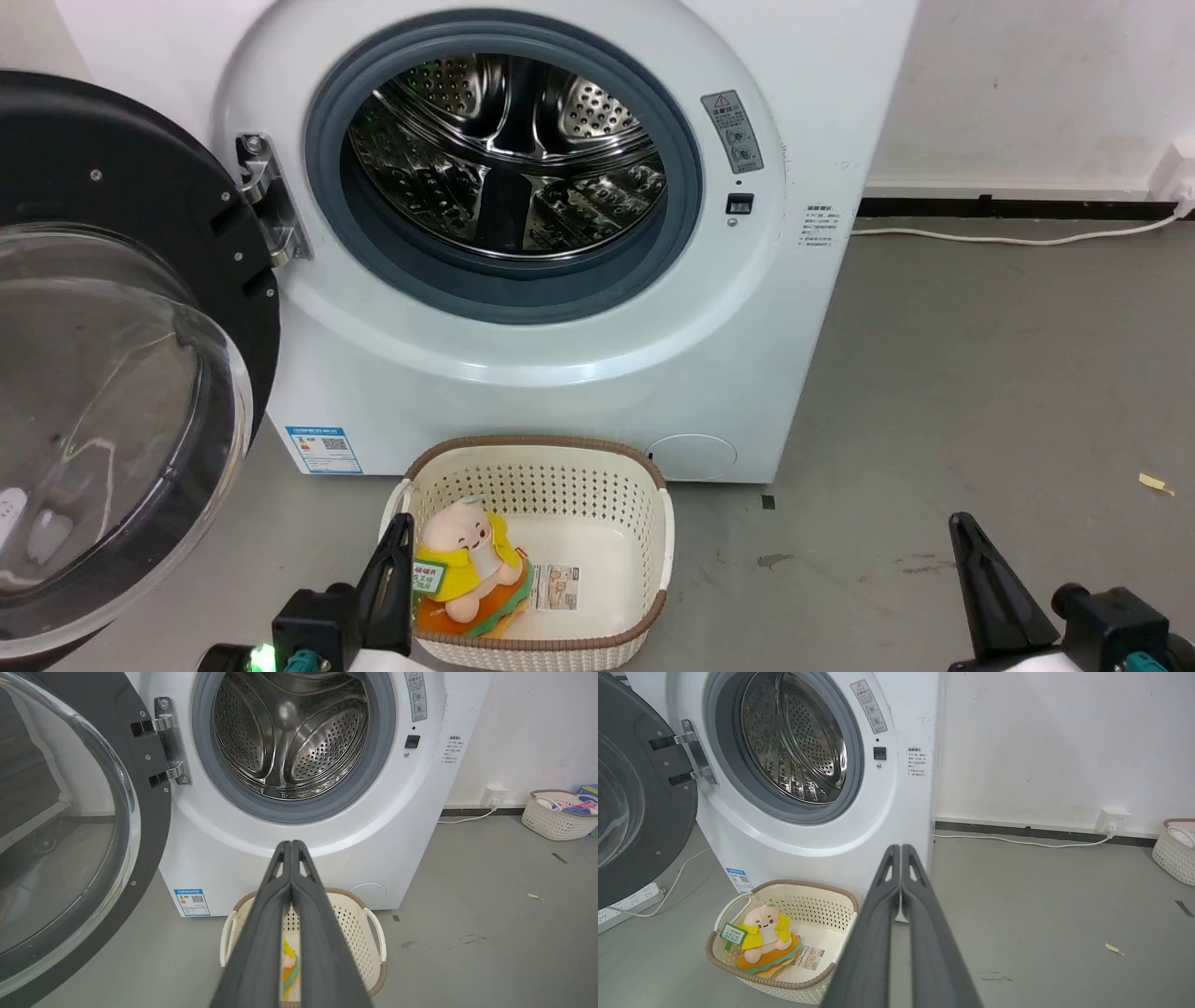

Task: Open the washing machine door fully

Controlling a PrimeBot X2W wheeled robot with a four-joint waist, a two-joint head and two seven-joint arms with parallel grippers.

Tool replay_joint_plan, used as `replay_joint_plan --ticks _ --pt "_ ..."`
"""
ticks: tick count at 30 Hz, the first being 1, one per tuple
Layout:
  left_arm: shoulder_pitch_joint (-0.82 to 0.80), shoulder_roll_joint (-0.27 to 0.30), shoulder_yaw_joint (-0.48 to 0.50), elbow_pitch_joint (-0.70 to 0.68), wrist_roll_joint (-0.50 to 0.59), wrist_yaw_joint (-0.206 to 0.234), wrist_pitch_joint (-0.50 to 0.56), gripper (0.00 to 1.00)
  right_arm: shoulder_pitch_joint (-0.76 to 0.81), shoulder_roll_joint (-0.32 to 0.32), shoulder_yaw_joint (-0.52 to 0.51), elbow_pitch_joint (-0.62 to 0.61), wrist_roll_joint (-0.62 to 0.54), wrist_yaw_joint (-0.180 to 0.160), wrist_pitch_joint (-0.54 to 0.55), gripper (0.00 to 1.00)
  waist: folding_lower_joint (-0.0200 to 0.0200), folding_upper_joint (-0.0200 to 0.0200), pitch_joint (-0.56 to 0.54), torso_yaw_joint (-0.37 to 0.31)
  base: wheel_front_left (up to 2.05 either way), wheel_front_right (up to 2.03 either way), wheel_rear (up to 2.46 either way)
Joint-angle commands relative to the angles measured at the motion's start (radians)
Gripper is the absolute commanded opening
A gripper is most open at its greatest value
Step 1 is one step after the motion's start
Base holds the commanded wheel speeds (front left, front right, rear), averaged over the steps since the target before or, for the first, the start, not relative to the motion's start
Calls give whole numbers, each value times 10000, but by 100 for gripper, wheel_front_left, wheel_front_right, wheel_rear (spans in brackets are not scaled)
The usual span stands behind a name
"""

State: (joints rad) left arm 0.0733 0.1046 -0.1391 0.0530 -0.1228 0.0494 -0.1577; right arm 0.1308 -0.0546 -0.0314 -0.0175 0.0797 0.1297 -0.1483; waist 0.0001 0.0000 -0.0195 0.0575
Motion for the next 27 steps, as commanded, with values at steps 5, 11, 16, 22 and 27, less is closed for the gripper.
replay_joint_plan --ticks 5,11,16,22,27 --pt "-225 -91 161 -99 171 -91 147 0 -313 19 34 25 -111 4 146 0 0 0 15 -43 0 0 0" --pt "-269 -130 267 -136 262 -126 270 0 -399 21 58 38 -170 5 261 0 -1 0 30 -89 0 0 0" --pt "-305 -162 355 -167 337 -155 372 0 -470 23 78 49 -219 5 357 0 -1 0 43 -127 0 0 0" --pt "-348 -201 460 -204 428 -189 494 0 -555 25 102 61 -278 6 471 0 -1 0 59 -172 0 0 0" --pt "-385 -233 548 -234 503 -218 596 0 -626 27 122 72 -327 6 566 0 -1 0 72 -211 0 0 0"
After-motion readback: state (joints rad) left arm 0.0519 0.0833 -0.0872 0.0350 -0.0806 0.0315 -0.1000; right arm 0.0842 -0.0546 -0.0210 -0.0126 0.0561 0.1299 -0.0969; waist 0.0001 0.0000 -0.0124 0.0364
